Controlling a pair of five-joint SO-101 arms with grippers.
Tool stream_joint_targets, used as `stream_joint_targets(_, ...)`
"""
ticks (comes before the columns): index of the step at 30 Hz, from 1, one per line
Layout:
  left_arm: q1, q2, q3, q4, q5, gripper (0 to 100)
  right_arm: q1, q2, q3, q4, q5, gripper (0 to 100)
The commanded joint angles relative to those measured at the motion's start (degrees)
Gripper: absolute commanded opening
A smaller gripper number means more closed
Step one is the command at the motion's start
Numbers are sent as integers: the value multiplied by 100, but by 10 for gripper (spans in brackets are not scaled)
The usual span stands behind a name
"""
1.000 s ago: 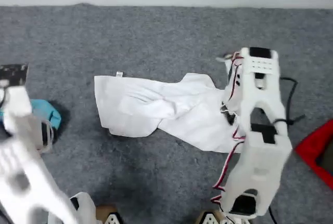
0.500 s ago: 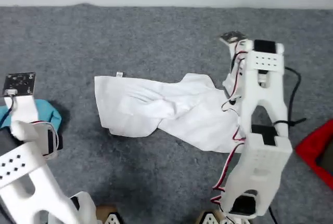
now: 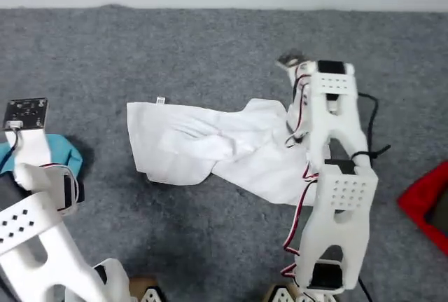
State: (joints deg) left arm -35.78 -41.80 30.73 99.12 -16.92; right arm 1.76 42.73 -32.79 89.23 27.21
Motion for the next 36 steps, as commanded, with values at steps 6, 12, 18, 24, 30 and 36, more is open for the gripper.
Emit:
stream_joint_targets(6, 9, -79, 171, 149, -26, 167, 321, -66, -1741, 1042, -9, 14)
stream_joint_targets(12, 0, -97, 426, 149, -44, 167, 435, -532, -1793, 1402, 0, 9)
stream_joint_targets(18, 9, -79, 453, 123, -53, 167, 48, -2607, 800, 1402, 1011, 9)
stream_joint_targets(24, 9, -70, 453, 123, -53, 167, -637, -5464, 3965, 1367, 1679, 9)
stream_joint_targets(30, 9, -70, 462, 123, -53, 167, -752, -7723, 6444, 1376, 2286, 9)
stream_joint_targets(36, 9, -70, 462, 123, -53, 167, -743, -9596, 7569, 1385, 2576, 20)
